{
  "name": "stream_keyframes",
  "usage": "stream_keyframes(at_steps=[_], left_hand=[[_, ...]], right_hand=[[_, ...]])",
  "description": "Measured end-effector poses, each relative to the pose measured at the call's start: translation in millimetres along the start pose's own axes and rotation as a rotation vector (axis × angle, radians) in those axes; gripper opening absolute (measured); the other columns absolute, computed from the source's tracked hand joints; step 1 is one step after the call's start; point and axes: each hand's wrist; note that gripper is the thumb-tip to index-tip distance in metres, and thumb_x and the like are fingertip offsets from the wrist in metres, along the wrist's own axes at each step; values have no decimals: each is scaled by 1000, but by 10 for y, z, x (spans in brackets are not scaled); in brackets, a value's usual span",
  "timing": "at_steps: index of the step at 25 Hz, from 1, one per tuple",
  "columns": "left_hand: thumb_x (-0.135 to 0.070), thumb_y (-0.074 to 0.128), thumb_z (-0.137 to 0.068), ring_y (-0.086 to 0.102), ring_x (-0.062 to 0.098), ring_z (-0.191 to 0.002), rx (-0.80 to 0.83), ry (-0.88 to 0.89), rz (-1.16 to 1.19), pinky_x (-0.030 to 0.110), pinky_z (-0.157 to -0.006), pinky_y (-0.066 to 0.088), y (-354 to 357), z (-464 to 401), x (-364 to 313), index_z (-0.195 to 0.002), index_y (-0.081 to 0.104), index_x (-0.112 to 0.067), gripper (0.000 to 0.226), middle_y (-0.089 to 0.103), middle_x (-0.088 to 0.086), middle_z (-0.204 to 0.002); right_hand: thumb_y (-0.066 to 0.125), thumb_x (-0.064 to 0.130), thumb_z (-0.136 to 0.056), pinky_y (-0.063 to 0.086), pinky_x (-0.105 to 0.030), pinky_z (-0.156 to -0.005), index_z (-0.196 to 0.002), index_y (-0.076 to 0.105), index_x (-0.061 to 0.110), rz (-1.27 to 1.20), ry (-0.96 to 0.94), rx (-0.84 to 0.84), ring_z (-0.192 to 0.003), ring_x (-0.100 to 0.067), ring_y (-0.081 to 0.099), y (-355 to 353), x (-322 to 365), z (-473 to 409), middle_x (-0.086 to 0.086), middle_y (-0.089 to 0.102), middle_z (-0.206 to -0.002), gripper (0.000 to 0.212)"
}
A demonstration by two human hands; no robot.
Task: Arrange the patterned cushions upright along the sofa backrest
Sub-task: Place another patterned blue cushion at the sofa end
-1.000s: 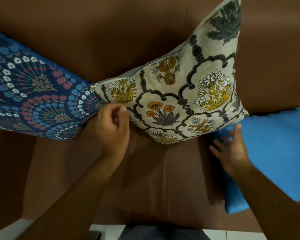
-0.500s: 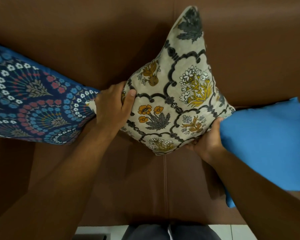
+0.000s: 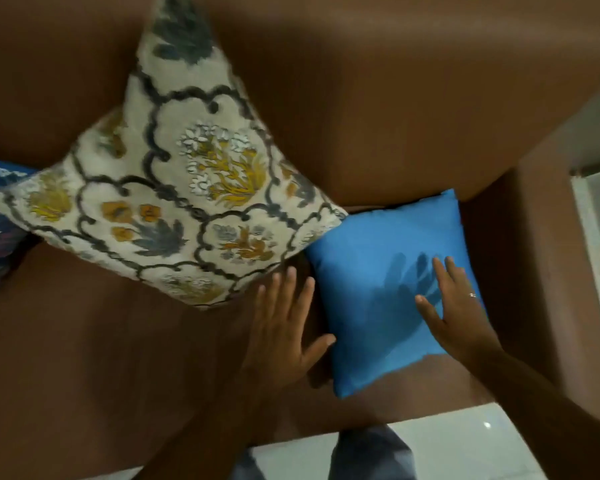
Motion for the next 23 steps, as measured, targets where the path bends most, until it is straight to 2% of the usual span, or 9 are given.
stream_keyframes(at_steps=[3,7,11,13,14,17,19,21,23], left_hand=[[-74,39,-91,14,42,-155,106,12,-41,68,-118,21,642,-546,-605,-161,18,-27,86,11,14,-169],[-80,36,-88,16,45,-153,54,-63,-230,67,-120,7,1182,-823,-958,-159,25,-34,85,20,13,-169],[-78,38,-87,21,46,-152,82,-113,-267,69,-117,20,1076,-789,-1016,-158,29,-32,85,23,14,-168],[-75,40,-86,15,44,-154,87,-228,-183,66,-118,20,983,-781,-1034,-159,26,-32,86,16,13,-170],[-74,41,-86,10,43,-155,73,-334,-90,64,-119,18,951,-758,-1046,-160,22,-32,87,11,13,-171],[-76,42,-82,0,32,-158,9,-624,315,55,-124,20,955,-714,-1077,-160,12,-38,92,-5,12,-171],[-79,45,-79,0,22,-158,14,-668,402,42,-122,21,991,-699,-1029,-157,8,-51,91,-11,6,-171],[-82,50,-76,1,9,-154,61,-704,442,33,-115,21,967,-688,-983,-151,6,-63,89,-12,0,-171],[-80,56,-76,3,2,-149,129,-747,516,31,-118,20,822,-774,-1022,-152,11,-61,90,-7,-2,-172]], right_hand=[[46,61,-88,24,-63,-113,-156,25,12,218,-62,17,-147,-51,17,-19,-729,-270,-27,18,-163,86],[41,61,-90,27,-68,-109,-155,29,17,285,-318,31,-145,-53,22,236,-1254,-530,-27,22,-162,79],[31,68,-88,22,-67,-114,-156,8,31,206,-411,110,-151,-45,7,316,-1376,-630,-14,5,-167,80],[31,74,-85,16,-64,-116,-153,-4,41,68,-333,124,-152,-43,0,325,-1435,-662,-7,-5,-168,83],[33,77,-82,16,-62,-117,-153,-5,45,-49,-233,126,-152,-43,2,335,-1481,-674,-8,-5,-169,87],[43,90,-69,21,-50,-118,-144,-8,65,-359,65,171,-149,-41,22,339,-1623,-705,-10,8,-168,94],[46,93,-63,24,-48,-117,-133,-11,76,-408,95,199,-147,-37,27,355,-1659,-727,-4,13,-167,92],[51,90,-63,30,-48,-117,-138,-7,73,-427,79,208,-143,-34,35,286,-1624,-751,-5,24,-163,97],[62,82,-65,36,-45,-114,-151,7,55,-504,78,247,-138,-28,43,80,-1594,-728,-7,35,-156,106]])
Point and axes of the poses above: each hand's wrist, its own z-axis away from the middle knuckle, its own y-axis out of the palm, x = y × z
